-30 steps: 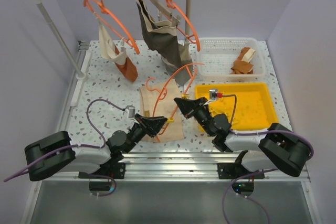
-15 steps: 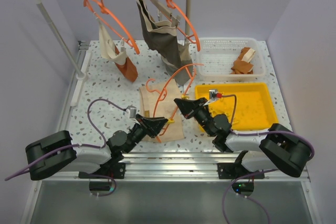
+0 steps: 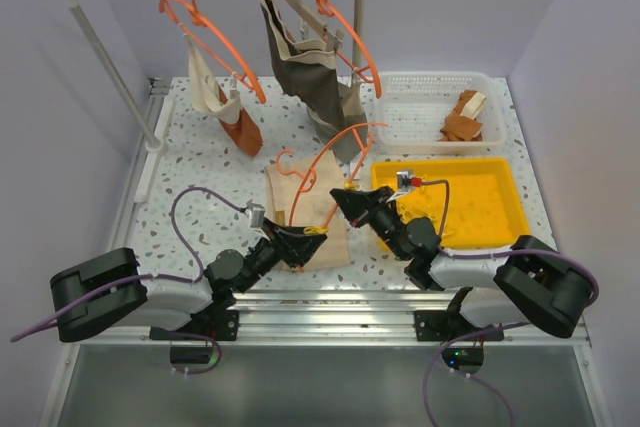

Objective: Clip the underwear to the hanger
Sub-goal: Adjust the clamp on the hanger.

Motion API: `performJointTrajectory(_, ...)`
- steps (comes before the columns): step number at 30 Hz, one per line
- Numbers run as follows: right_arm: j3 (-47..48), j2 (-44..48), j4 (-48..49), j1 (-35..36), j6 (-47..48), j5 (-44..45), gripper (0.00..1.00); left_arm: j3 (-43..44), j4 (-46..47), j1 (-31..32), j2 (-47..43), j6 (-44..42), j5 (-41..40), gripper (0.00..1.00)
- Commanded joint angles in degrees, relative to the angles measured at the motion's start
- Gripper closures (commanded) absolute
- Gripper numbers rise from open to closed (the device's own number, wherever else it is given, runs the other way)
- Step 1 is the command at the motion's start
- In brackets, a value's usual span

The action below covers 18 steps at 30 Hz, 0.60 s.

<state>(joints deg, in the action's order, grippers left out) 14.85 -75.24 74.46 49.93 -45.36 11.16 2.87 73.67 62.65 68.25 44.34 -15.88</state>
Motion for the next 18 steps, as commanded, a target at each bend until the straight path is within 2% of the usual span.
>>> performJointTrajectory(1, 1.1, 0.5, 18.1, 0.2, 0.6, 0.7, 1.0, -4.9, 6.5, 0.3, 0.8, -1.1, 0.5, 0.42)
performJointTrajectory(12, 1.1, 0.9, 18.1, 0.2, 1.2, 0.8, 1.0, -4.1, 5.3, 0.3, 2.1, -0.8, 1.6, 0.43)
performJointTrajectory(15, 1.1, 0.6, 18.1, 0.2, 1.0, 0.7, 1.0, -3.9, 4.5, 0.3, 2.1, -1.0, 1.2, 0.53)
performJointTrajectory(16, 1.1, 0.5, 18.0, 0.2, 1.1, 0.7, 1.0, -4.0, 4.6, 0.3, 2.0, -1.1, 1.1, 0.62)
performJointTrajectory(18, 1.4, 0.4, 18.0, 0.2, 1.2, 0.4, 1.0, -3.9, 4.5, 0.3, 2.0, -1.3, 0.9, 0.69)
